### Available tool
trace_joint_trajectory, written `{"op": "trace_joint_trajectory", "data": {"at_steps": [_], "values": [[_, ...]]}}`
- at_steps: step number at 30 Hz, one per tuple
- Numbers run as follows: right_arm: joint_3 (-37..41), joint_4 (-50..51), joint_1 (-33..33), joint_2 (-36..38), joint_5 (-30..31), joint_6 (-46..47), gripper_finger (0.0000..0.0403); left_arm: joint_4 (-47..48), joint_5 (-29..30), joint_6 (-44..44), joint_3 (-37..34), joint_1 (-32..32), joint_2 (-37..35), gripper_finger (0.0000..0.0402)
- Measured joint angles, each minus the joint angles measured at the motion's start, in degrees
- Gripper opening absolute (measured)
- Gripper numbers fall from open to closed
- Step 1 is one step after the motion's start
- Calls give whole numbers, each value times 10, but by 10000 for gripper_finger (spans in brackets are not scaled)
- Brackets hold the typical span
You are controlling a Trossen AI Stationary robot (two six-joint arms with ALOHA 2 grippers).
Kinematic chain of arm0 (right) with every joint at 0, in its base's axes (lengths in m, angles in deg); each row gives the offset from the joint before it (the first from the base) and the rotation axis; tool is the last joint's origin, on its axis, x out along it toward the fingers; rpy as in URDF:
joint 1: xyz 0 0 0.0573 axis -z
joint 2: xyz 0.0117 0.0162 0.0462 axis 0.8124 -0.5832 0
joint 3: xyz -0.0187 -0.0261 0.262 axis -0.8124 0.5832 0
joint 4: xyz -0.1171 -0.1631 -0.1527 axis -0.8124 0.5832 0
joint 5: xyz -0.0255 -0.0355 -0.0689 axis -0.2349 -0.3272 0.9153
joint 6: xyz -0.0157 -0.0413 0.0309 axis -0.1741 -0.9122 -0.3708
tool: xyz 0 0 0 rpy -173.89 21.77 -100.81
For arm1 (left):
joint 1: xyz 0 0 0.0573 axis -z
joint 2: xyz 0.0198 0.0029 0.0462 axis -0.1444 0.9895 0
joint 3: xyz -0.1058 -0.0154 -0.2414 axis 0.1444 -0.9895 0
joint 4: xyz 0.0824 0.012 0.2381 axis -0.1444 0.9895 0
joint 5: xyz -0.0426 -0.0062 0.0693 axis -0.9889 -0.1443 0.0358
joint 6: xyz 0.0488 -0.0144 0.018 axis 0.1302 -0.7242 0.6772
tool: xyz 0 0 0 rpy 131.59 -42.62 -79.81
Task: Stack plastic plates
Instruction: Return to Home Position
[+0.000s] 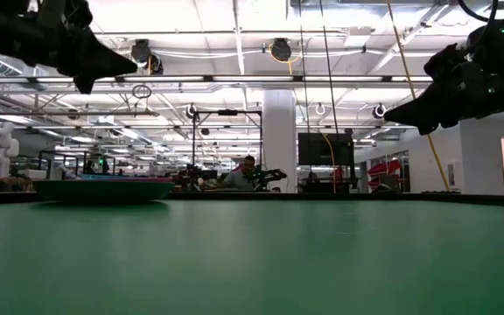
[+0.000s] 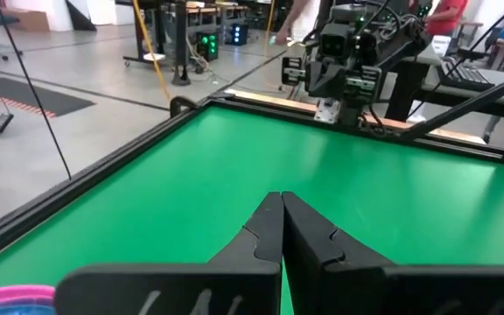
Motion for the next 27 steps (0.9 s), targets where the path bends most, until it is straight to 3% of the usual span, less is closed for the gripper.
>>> {"op": "trace_joint_trajectory", "data": {"at_steps": [11, 20, 27], "values": [[1, 9, -2, 0, -19, 5, 0, -86, -2, -3, -116, 0, -71, 1], [2, 33, -62, 0, -33, 26, 0, -93, -2, 12, -134, 0, -76, 1], [-3, 26, -144, 33, 47, 51, 0, -74, -1, 3, -134, -2, -76, 1]]}}
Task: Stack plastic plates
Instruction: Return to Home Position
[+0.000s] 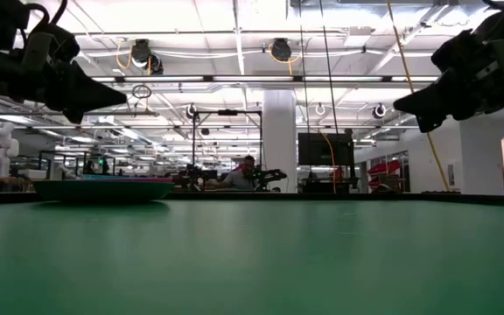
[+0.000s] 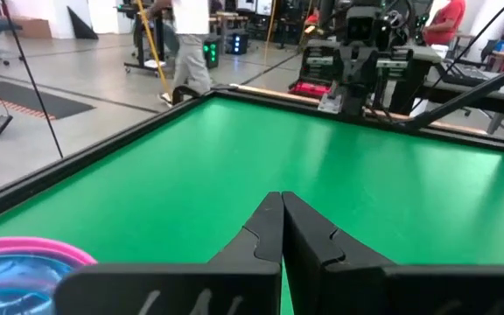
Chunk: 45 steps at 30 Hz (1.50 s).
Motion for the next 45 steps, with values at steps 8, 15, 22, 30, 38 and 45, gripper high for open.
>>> {"op": "trace_joint_trajectory", "data": {"at_steps": [8, 15, 22, 30, 38, 45], "values": [[0, 63, -53, 88, 91, -1, 0, 6, 0, 6, 0, 0, 0, 1], [0, 81, -61, 157, 131, -8, 0, 19, 0, 8, 0, 0, 0, 1], [0, 90, -84, 155, 132, 14, 0, 19, 3, 10, 0, 0, -9, 1], [0, 97, -124, 156, 138, 35, 0, 25, 5, 22, 0, 0, -34, 1], [0, 102, -131, 155, 145, 14, 0, 34, 6, 13, 1, 0, -35, 1], [0, 97, -131, 155, 145, -5, 8, 31, -11, 1, 1, 1, -39, 1]]}}
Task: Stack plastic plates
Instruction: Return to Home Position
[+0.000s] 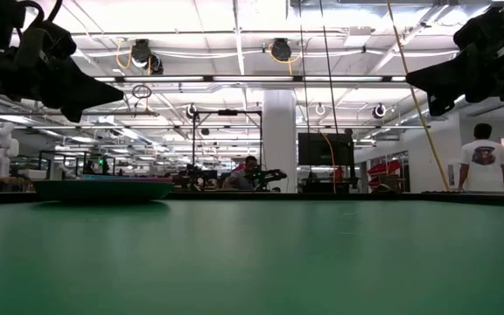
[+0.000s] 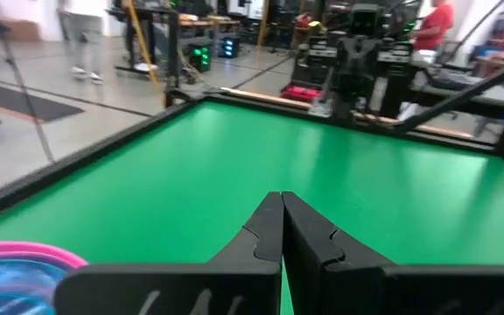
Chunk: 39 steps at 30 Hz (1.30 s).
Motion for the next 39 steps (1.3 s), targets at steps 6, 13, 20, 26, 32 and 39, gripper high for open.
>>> {"op": "trace_joint_trajectory", "data": {"at_steps": [6, 13, 20, 26, 32, 39], "values": [[0, -2, 0, 0, 0, 0, 8, 1, -16, 0, 0, 20, 0, 1], [0, -3, 0, 0, 0, 0, 8, 15, 0, 40, 0, 30, -51, 1], [0, -5, 0, 0, 0, 0, 8, 86, 8, 55, 0, 21, -157, 1], [0, -7, 0, -1, 1, 0, 9, 103, 5, 69, 1, 10, -157, 1], [0, -12, 0, -1, 1, 0, 9, 104, 2, 58, 1, 7, -156, 1], [0, -15, 0, -1, 1, 0, 9, 104, 1, 66, 1, 7, -156, 1]]}}
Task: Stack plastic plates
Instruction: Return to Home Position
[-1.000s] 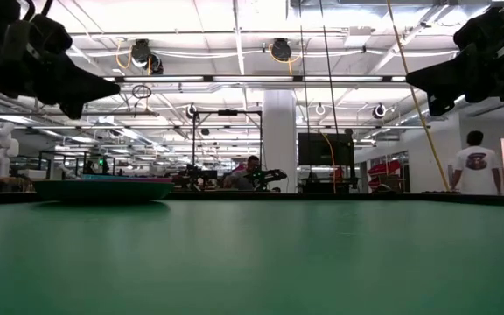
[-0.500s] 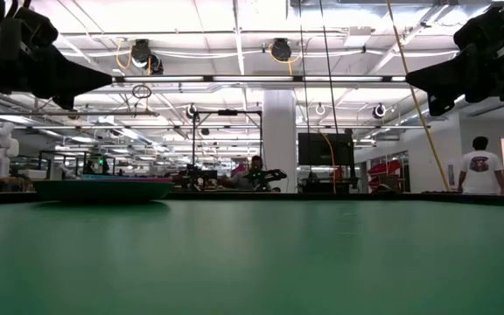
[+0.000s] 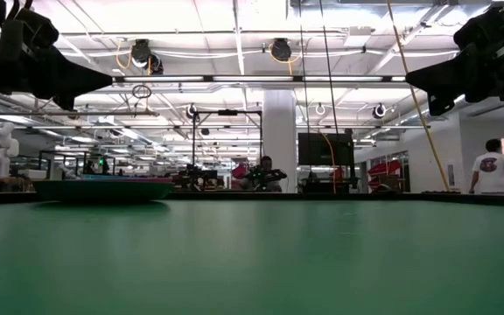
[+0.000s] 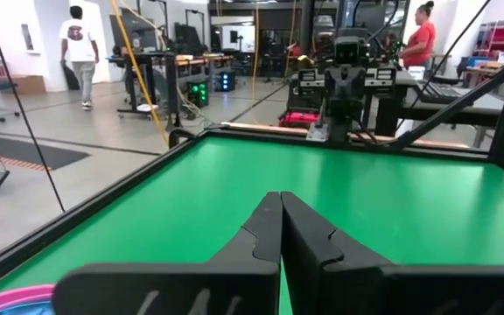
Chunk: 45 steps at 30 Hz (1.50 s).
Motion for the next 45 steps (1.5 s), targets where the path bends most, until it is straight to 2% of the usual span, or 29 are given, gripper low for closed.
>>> {"op": "trace_joint_trajectory", "data": {"at_steps": [14, 45], "values": [[0, -13, 0, 0, 0, 0, 9, 4, -45, 11, 0, 0, 0, 1], [0, -16, 0, 0, 0, 0, 9, 4, -45, 9, -1, 0, 0, 1]]}}
